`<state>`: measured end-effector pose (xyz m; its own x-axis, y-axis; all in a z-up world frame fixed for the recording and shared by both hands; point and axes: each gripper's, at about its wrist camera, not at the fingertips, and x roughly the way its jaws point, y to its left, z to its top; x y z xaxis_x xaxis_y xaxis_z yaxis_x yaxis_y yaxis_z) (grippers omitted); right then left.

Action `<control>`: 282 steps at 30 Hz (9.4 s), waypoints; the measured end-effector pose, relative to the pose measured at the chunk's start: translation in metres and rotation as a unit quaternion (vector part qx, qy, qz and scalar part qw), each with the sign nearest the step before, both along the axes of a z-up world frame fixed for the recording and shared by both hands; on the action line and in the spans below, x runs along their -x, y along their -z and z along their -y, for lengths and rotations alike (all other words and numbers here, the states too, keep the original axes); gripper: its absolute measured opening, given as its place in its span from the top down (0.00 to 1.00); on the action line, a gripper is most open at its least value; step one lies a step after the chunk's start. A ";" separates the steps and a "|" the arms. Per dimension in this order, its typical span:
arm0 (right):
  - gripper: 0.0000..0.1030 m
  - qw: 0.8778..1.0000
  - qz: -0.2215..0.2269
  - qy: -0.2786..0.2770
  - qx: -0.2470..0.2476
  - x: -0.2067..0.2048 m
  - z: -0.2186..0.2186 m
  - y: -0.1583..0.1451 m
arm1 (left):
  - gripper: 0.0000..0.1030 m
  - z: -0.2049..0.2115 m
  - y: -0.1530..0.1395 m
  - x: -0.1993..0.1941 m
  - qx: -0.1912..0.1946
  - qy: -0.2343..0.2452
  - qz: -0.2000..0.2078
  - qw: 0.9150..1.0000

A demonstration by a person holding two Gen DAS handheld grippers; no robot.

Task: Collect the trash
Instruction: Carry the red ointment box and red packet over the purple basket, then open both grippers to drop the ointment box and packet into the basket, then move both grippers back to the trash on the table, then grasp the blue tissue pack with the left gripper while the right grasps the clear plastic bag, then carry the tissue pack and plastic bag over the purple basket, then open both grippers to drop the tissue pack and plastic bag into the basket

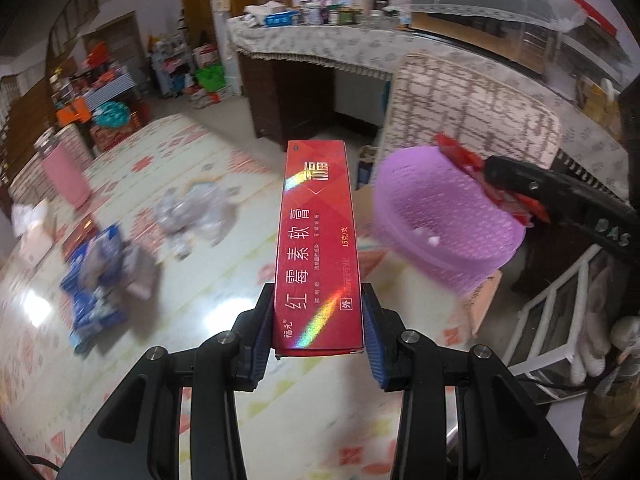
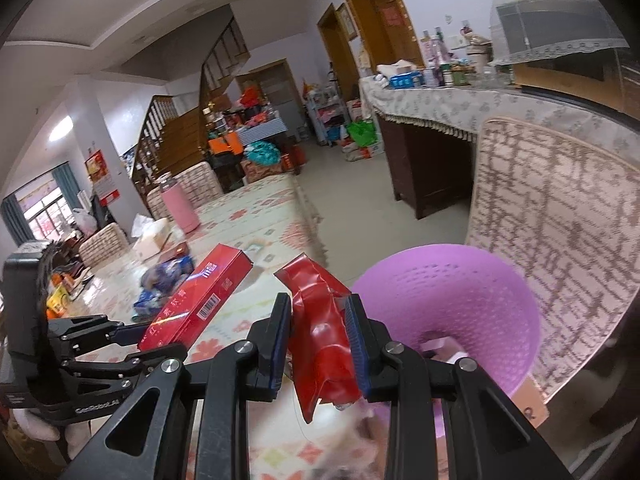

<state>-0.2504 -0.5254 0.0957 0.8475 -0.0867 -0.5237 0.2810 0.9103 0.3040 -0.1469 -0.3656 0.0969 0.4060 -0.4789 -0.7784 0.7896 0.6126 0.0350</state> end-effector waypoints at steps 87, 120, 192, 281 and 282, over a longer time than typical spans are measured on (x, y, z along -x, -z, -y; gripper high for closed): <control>0.15 0.984 -0.083 -0.122 -0.100 -0.131 -0.137 0.088 | 0.31 -0.226 0.048 -0.138 0.068 -0.295 -0.072 0.950; 0.14 0.981 -0.092 -0.135 -0.103 -0.139 -0.143 0.091 | 0.30 -0.143 0.051 -0.154 -0.001 -0.140 -0.034 0.990; 0.25 0.964 -0.198 -0.104 0.146 -0.234 -0.191 0.080 | 0.52 -0.191 0.075 -0.178 0.138 -0.218 -0.185 0.948; 0.40 0.988 -0.005 0.098 -0.122 0.050 0.079 0.059 | 0.25 0.087 0.014 -0.038 0.096 0.012 -0.150 0.984; 0.38 0.988 -0.004 0.093 -0.120 0.049 0.074 0.059 | 0.25 0.081 0.016 -0.038 0.095 0.008 -0.154 0.983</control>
